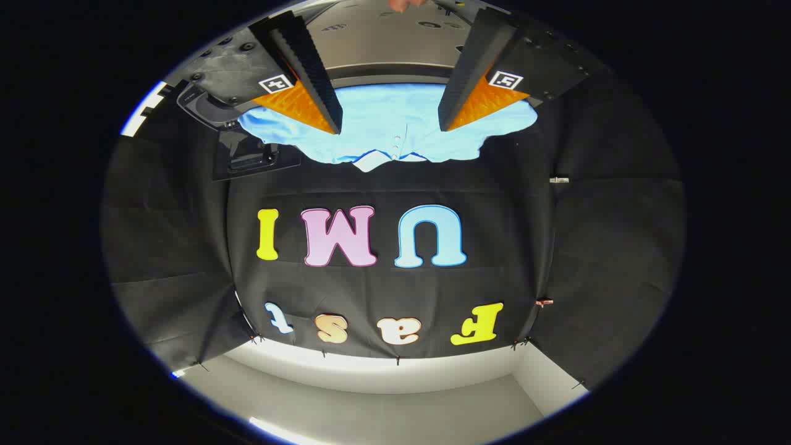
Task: Put the clothes into the washing machine and then close the washing machine lid.
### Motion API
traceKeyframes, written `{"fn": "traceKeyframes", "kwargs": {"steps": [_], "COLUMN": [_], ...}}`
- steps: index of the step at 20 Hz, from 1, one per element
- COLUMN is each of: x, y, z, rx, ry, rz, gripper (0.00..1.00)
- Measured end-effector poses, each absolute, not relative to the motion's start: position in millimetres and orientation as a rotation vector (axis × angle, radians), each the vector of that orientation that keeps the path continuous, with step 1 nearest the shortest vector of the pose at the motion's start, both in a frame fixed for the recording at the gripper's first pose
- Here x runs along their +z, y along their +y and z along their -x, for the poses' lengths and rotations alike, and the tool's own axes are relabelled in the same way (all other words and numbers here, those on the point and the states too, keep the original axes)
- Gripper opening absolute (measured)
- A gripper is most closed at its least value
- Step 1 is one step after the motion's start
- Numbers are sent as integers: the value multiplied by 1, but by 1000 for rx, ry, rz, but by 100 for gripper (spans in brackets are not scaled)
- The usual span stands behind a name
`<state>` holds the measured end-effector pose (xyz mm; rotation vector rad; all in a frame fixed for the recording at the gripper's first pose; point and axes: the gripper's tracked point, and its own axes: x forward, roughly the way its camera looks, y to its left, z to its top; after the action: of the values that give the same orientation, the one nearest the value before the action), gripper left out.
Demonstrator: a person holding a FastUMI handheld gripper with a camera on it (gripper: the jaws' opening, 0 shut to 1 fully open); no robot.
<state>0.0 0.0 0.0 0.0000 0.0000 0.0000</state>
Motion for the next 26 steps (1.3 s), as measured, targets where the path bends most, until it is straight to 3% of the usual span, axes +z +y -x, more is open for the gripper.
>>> {"fn": "traceKeyframes", "kwargs": {"steps": [26], "x": [12], "y": [-5], "z": [-35], "rx": [-4], "ry": [-4], "rz": [-32], "gripper": [98]}}
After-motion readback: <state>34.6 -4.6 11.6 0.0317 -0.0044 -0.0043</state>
